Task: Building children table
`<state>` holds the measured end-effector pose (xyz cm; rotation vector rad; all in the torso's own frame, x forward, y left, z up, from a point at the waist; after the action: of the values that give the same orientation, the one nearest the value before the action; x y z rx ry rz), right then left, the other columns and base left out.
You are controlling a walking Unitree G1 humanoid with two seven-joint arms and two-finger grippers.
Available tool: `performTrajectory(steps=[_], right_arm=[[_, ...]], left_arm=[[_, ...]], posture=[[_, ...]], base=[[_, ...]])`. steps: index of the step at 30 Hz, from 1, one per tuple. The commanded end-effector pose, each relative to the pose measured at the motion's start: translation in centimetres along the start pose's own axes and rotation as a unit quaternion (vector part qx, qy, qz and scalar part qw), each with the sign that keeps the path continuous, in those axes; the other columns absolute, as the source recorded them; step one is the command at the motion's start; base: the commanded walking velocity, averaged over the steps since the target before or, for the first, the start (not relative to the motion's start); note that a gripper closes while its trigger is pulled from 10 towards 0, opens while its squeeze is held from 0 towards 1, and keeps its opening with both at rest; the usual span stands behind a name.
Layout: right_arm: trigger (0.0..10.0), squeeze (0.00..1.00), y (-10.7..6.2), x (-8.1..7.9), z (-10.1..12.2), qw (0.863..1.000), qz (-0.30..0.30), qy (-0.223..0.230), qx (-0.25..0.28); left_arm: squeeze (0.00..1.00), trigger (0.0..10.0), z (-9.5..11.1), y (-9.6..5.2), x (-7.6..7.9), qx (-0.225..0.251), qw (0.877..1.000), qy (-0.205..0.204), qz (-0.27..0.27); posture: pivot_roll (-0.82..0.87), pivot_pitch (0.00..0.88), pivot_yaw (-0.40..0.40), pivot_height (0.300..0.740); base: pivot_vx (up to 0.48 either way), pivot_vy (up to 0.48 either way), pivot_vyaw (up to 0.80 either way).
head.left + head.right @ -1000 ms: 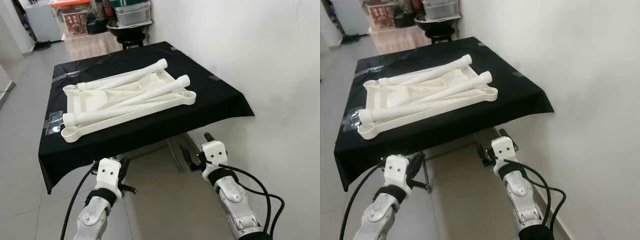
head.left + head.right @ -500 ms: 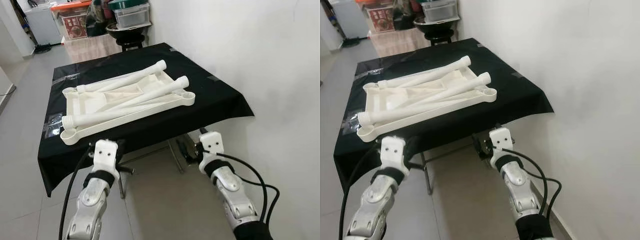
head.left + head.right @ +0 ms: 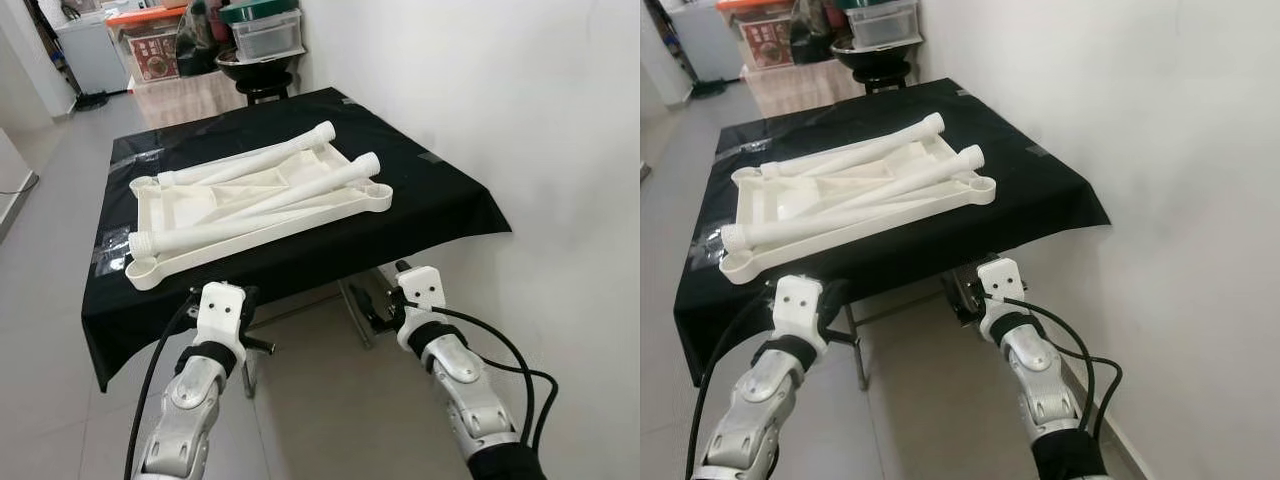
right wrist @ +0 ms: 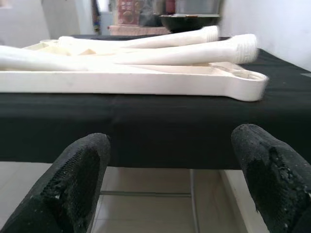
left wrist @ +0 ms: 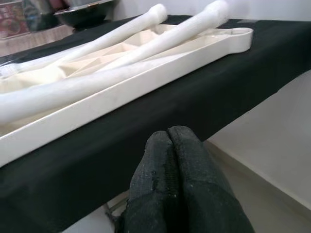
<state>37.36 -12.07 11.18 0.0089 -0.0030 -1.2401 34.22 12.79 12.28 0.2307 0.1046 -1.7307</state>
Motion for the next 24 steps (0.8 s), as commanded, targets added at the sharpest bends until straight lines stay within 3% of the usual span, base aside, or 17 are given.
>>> performTrajectory(steps=[1,5,9,12,14,24], right_arm=[[10.0,0.0,0.3,-0.9,-0.1,1.0,0.018,0.016,-0.006],[10.0,0.0,0.4,-0.9,-0.2,1.0,0.015,0.008,-0.012],[10.0,0.0,0.5,-1.5,0.1,0.999,0.03,0.016,-0.005],[10.0,0.0,0.5,-0.8,0.4,1.0,0.014,0.001,0.001],[10.0,0.0,0.5,-1.9,0.7,0.999,0.048,0.007,0.008],[10.0,0.0,0.6,-2.7,0.9,0.996,0.079,0.03,0.009]], left_arm=[[0.0,10.0,-0.3,-0.2,-0.2,-0.006,1.0,0.005,-0.002],[0.0,10.0,-0.3,-0.1,-0.2,-0.005,1.0,0.011,-0.005],[0.0,10.0,-0.3,-0.2,-0.3,-0.006,1.0,0.013,-0.005],[0.0,10.0,-0.2,-0.2,-0.4,-0.005,1.0,0.014,-0.006],[0.0,10.0,-0.2,-0.2,-0.5,-0.005,1.0,0.015,-0.007],[0.0,10.0,0.1,-0.3,-0.3,-0.001,1.0,0.024,-0.015]], posture=[[-0.08,0.0,0.093,0.74],[-0.08,0.0,0.094,0.74],[-0.06,0.0,0.091,0.74],[-0.06,0.0,0.089,0.74],[-0.06,0.0,0.09,0.74],[-0.05,0.0,0.092,0.74]], base=[[0.36,0.0,0.0],[0.38,0.0,0.0],[0.39,0.0,0.6],[0.386,0.0,0.8],[0.386,0.0,0.8],[0.39,0.0,0.0]])
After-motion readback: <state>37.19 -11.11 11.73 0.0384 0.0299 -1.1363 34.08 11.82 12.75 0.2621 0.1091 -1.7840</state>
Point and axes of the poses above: a point about 5 cm out from each wrist's last joint towards the gripper, its own y axis pointing out of the wrist towards the gripper, its own z axis along the axis of the wrist's last joint, x = y × z, the point moved 6 cm from there along y, pointing out of the wrist towards the gripper, and after that the axes turned 8 degrees about y, right-handed, at the moved point
